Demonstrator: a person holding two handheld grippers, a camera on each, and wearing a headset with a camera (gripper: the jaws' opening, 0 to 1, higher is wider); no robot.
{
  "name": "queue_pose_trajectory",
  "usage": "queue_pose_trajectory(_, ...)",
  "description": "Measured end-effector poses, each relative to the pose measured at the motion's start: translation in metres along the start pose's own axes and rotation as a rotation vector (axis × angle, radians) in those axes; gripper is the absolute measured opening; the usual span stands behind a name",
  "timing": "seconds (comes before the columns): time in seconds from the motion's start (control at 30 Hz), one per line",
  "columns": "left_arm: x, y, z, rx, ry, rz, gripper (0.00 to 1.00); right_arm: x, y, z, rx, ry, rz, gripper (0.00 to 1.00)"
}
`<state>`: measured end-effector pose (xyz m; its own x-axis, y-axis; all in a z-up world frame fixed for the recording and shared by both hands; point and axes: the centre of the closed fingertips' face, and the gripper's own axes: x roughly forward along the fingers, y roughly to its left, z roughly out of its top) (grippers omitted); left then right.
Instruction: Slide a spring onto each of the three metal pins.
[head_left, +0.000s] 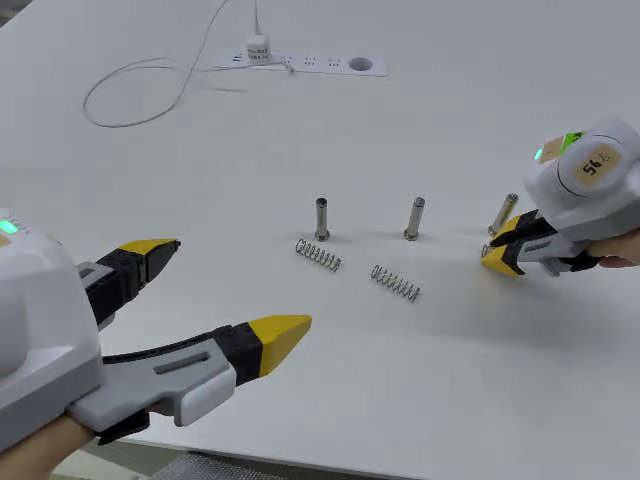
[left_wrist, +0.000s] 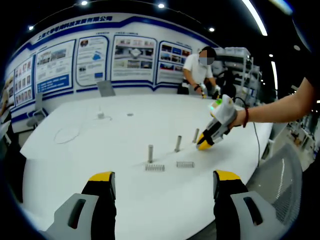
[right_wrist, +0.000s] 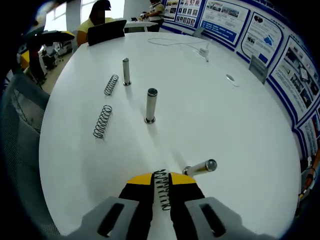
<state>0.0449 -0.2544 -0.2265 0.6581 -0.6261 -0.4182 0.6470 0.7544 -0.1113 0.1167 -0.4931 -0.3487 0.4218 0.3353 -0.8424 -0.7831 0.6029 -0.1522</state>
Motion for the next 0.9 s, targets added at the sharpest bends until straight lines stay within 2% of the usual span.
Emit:
queue_pose_trajectory(0.27,-0.001,0.001,0.0,-0.001,-0.001,0.004,0.81,-0.001,0.002,0.0,-0.005,0.005,0.0,0.11)
queue_pose_trajectory(0.6,0.0,-0.001,0.002,0.005,-0.006,-0.005,0.81,-0.012,-0.006,0.009,0.035,-0.05,-0.038,0.11)
queue_pose_trajectory(0.9,0.0,-0.004,0.004,0.009,-0.011,-0.012,0.81,-0.022,-0.006,0.016,0.101,-0.113,-0.039,0.11)
